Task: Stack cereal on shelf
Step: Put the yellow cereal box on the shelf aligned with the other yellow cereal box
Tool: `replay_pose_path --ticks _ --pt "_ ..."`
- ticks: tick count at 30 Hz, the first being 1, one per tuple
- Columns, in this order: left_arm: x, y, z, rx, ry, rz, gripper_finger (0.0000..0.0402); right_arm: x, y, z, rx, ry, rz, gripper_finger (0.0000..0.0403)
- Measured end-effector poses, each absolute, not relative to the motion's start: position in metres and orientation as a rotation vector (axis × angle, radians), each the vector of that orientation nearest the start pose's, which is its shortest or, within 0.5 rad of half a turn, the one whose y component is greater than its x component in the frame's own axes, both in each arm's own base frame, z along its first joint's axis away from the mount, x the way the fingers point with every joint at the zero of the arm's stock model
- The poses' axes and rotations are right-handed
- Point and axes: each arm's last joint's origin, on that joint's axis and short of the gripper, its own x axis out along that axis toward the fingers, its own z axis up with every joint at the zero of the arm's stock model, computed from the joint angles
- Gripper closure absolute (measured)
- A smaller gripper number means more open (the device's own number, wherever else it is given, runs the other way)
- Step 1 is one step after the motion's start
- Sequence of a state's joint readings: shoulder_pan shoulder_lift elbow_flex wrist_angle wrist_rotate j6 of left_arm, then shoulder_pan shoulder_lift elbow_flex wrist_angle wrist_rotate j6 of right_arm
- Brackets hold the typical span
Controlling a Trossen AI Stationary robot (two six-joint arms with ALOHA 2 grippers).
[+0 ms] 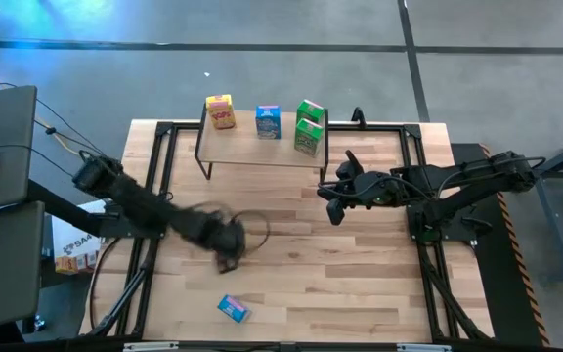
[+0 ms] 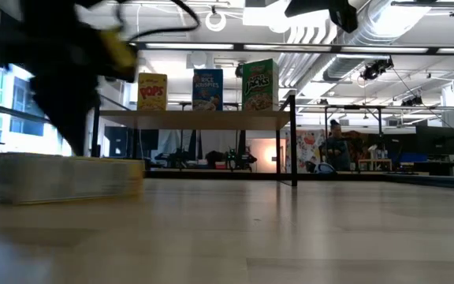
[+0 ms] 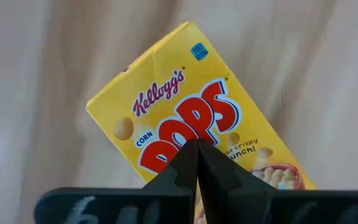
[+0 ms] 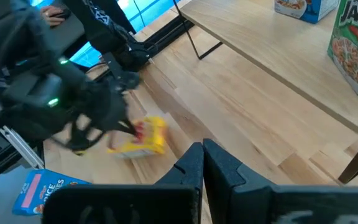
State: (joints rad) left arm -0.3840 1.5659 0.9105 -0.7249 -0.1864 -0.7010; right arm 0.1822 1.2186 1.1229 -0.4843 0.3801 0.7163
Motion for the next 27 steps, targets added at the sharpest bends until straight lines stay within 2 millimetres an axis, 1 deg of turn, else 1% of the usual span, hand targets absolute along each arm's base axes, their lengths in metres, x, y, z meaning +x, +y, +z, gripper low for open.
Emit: replay_pose_path --ticks 2,4,7,9,11,14,16,17,19,21,23,25,27 --pt "0.264 -0.076 0.172 -0.246 1.230 0.311 0.0401 0.255 0.036 0.336 0.549 0.458 -0.383 0.0402" --pt "0.277 -0.058 0.173 -0.324 1.160 0.323 0.0401 0.255 0.036 0.336 0.557 0.457 -0.385 0.0402" --pt "0.295 -0.041 0.176 -0.457 1.049 0.268 0.0401 0.255 0.036 0.336 0.576 0.455 -0.388 0.0402" --pt "0.300 -0.038 0.180 -0.498 1.038 0.201 0.0401 0.256 0.036 0.336 0.589 0.452 -0.385 0.0402" --pt "0.303 -0.039 0.192 -0.506 1.039 0.157 0.0401 0.256 0.037 0.336 0.614 0.452 -0.369 0.0402" --pt "0.290 -0.048 0.212 -0.421 1.079 0.106 0.0401 0.258 0.039 0.335 0.671 0.461 -0.341 0.0402" --pt "0.277 -0.056 0.217 -0.363 1.106 0.138 0.0401 0.264 0.041 0.329 0.728 0.476 -0.372 0.0402" --pt "0.271 -0.059 0.217 -0.350 1.106 0.158 0.0401 0.268 0.043 0.323 0.756 0.482 -0.392 0.0402" --pt "0.262 -0.066 0.216 -0.359 1.024 0.180 0.0401 0.279 0.049 0.302 0.783 0.512 -0.413 0.0403" --pt "0.253 -0.070 0.208 -0.397 0.966 0.195 0.0401 0.293 0.055 0.273 0.851 0.532 -0.424 0.0403" --pt "0.247 -0.073 0.196 -0.417 0.933 0.202 0.0401 0.308 0.058 0.241 0.955 0.538 -0.424 0.0403" --pt "0.243 -0.074 0.189 -0.410 0.900 0.210 0.0401 0.326 0.058 0.214 1.043 0.492 -0.411 0.0403" --pt "0.243 -0.076 0.183 -0.377 0.865 0.198 0.0401 0.341 0.053 0.190 1.083 0.467 -0.451 0.0403"
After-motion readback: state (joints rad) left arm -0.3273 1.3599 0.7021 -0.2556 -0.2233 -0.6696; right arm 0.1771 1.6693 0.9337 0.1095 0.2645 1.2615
